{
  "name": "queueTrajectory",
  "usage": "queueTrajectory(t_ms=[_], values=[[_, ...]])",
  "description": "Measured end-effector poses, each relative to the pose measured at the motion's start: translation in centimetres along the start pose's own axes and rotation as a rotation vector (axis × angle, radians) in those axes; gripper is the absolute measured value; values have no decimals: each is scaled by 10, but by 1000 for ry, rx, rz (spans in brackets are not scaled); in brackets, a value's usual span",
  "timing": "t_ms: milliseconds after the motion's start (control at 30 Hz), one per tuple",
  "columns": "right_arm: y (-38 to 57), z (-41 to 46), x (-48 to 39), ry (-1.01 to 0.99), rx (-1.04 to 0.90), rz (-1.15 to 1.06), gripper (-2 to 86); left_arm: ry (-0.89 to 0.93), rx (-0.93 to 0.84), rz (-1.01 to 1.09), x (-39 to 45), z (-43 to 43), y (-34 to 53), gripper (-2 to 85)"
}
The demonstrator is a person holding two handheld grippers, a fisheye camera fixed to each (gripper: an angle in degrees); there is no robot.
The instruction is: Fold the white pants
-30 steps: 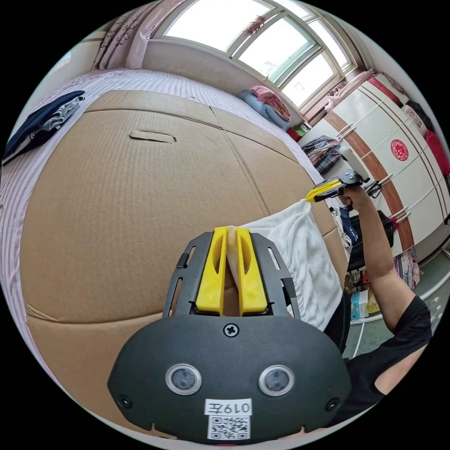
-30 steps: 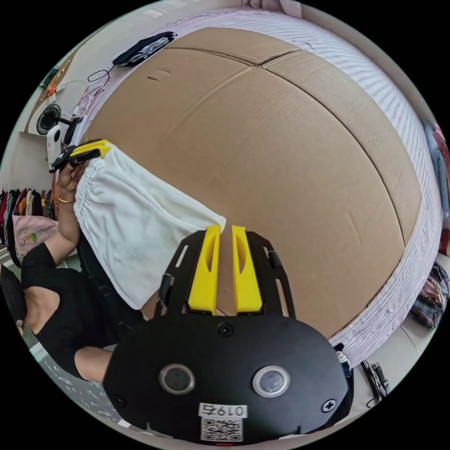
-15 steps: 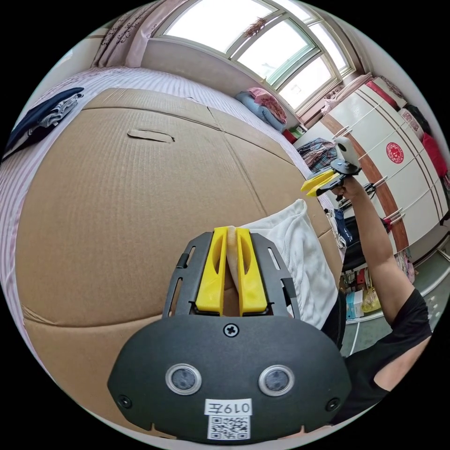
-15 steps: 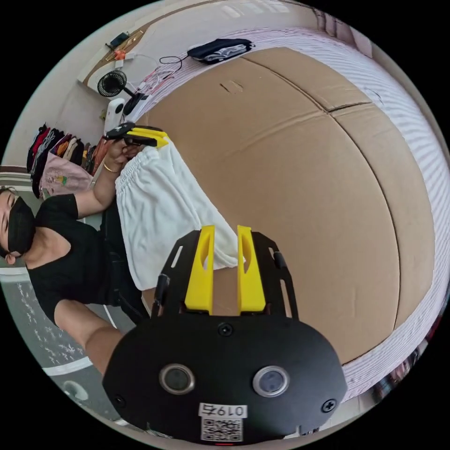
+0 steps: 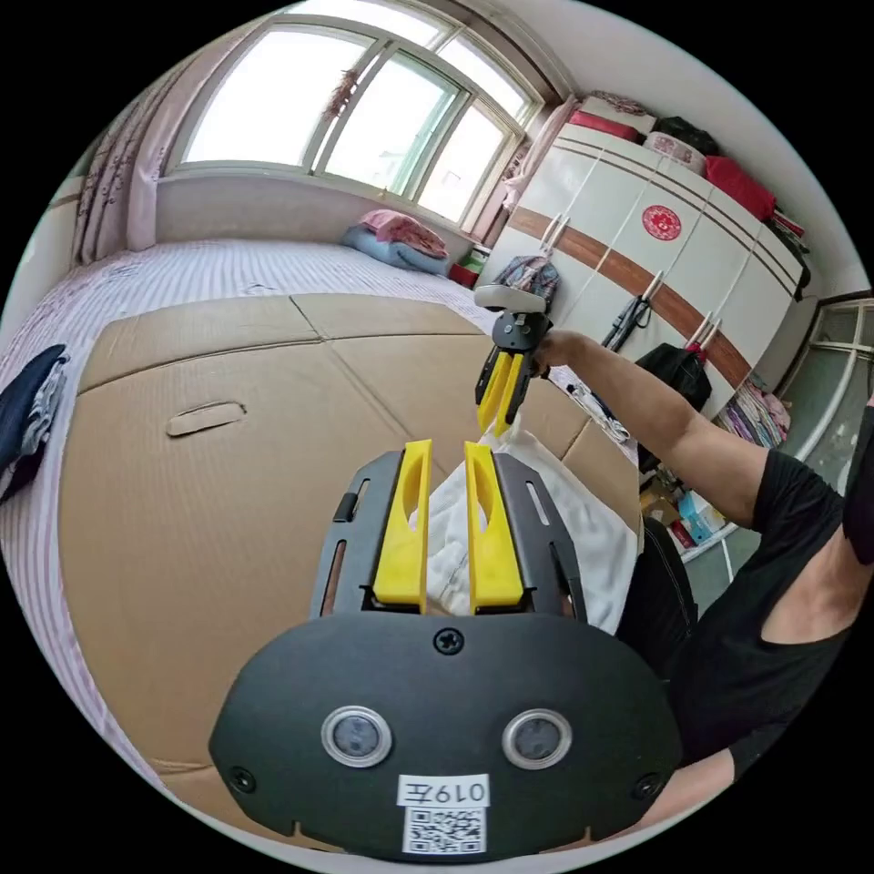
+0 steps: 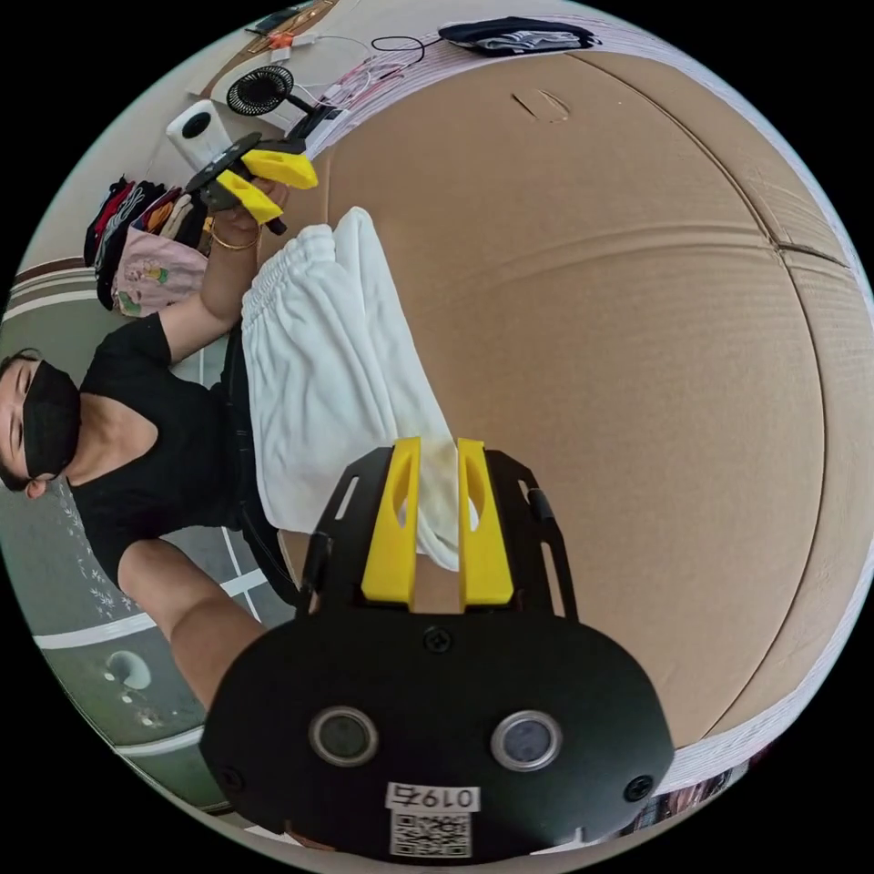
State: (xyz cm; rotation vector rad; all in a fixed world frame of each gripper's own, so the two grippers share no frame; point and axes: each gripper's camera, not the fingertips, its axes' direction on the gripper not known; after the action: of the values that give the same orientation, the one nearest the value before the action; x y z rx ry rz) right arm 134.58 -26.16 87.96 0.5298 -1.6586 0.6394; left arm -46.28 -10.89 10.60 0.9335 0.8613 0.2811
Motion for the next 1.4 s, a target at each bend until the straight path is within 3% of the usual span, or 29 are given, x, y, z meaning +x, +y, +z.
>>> queueTrajectory(t_ms=[133,200,333,400,667,867,1400], values=[[7,-26,11,-21,77,-36,77,53,-223,155,-2,66,-57,51],[6,-32,17,-18,80,-44,76,39,-459,273,-1,119,-82,38],[6,-58,35,-87,94,-86,83,35,-617,347,-13,177,-105,20],[6,-68,43,-117,93,-105,82,263,-663,379,-23,206,-117,14],[0,-96,77,-288,82,-161,64,539,-754,333,-57,273,-153,16],[-15,-107,100,-399,49,-123,33,540,-812,323,-60,307,-180,17],[-19,-133,67,-316,114,-89,-7,419,-765,287,-79,336,-216,7]])
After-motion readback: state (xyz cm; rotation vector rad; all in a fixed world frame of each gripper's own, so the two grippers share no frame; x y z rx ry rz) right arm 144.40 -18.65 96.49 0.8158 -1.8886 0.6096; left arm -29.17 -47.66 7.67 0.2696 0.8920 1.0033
